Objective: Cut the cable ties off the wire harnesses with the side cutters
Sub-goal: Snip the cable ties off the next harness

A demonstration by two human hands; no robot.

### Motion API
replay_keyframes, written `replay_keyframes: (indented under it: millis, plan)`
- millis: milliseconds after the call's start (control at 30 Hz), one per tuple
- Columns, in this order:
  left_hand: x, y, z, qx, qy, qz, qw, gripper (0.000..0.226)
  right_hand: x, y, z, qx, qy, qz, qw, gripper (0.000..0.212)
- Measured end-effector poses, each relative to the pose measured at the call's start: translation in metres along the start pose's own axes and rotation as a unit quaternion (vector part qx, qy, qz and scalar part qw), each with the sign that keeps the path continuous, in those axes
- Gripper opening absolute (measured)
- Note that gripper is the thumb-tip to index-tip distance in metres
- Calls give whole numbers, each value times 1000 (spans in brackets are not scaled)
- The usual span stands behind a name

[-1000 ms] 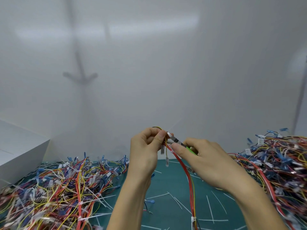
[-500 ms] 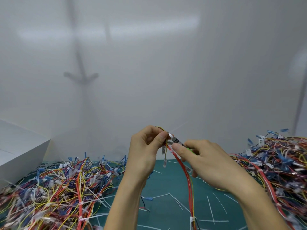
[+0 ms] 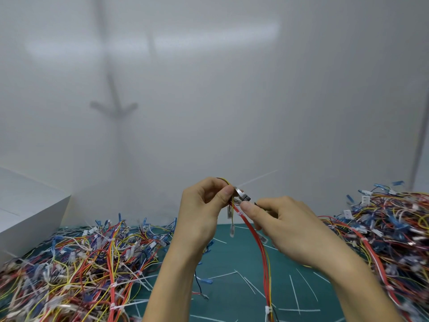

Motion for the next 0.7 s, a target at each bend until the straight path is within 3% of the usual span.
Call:
replay_keyframes:
  millis: [700]
  plan:
    - [-13, -2, -1, 2, -31, -21, 999, 9, 8, 2, 14, -11, 56, -62, 996, 64]
Point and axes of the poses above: each hand's wrist, its own y-axis away from the middle knuckle, its own x-axis out of the palm, z = x × y, the point moved 6 cm from there along -y, towards the middle knuckle, and after that the axes turned 1 degree about -y, right-handed, at the moved point
